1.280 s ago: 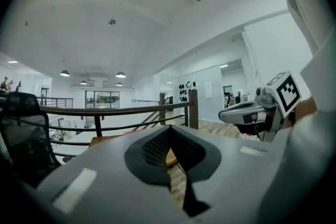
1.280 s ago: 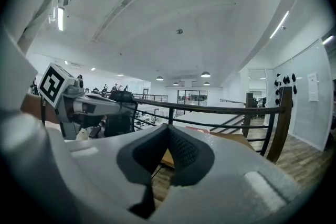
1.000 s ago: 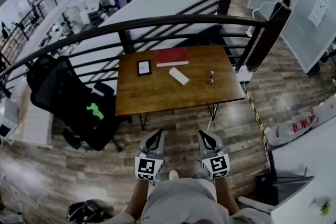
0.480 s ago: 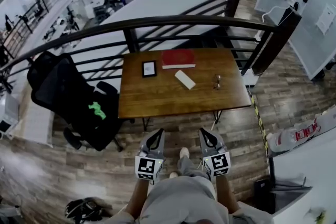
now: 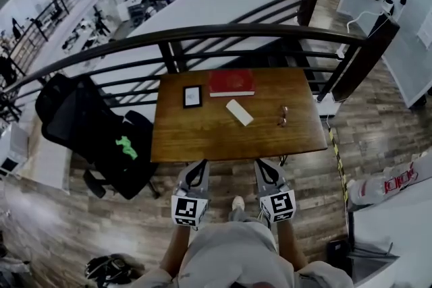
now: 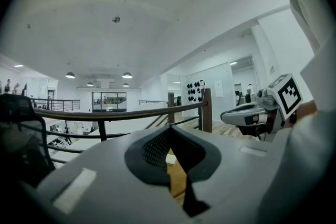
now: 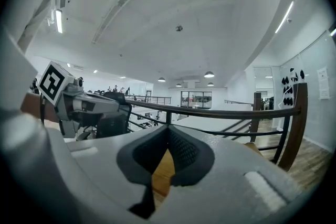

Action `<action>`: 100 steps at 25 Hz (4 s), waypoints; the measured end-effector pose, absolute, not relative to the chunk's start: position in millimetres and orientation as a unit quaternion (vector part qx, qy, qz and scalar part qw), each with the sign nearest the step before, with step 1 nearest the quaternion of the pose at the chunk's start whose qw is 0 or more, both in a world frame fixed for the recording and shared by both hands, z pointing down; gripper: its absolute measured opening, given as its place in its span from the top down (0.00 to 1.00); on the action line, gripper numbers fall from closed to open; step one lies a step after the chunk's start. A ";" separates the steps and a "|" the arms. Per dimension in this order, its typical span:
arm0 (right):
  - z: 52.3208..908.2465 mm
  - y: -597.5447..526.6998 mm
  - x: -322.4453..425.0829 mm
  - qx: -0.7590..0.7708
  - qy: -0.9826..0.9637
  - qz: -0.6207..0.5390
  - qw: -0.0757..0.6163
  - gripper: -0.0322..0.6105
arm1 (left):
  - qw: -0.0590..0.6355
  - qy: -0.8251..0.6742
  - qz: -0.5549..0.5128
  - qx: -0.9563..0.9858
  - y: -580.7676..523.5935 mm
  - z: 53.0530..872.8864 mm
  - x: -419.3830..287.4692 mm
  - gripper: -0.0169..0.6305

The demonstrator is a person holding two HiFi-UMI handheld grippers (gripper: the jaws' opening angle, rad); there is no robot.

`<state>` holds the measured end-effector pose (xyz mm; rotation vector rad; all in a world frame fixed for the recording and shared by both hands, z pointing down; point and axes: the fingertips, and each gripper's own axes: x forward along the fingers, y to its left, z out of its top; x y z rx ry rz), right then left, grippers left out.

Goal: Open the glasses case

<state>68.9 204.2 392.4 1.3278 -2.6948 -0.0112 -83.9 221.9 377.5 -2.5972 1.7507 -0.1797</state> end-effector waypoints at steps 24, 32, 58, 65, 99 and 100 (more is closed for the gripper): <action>412.0 106.0 102.0 0.403 -0.912 0.026 0.070 0.95 | -0.019 0.581 -0.074 -0.810 133.3 392.9 -39.7 0.94; 411.4 69.7 87.7 0.405 -0.911 0.016 0.080 0.95 | -0.027 0.572 -0.060 -0.818 87.4 400.0 -47.1 0.94; 426.8 -64.5 13.5 0.450 -0.882 0.021 0.135 0.95 | -0.054 0.504 -0.034 -0.861 -64.7 419.9 -111.4 0.94; 453.3 -79.9 14.9 0.476 -0.862 0.042 0.169 0.95 | -0.079 0.458 -0.048 -0.884 -79.6 448.3 -100.5 0.94; 604.7 -118.0 41.1 0.416 -0.850 0.114 0.302 0.93 | -0.178 0.424 -0.191 -0.867 -127.6 615.1 -52.6 0.94; 607.5 -118.2 41.7 0.414 -0.850 0.114 0.305 0.93 | -0.179 0.423 -0.193 -0.867 -130.0 618.7 -51.0 0.94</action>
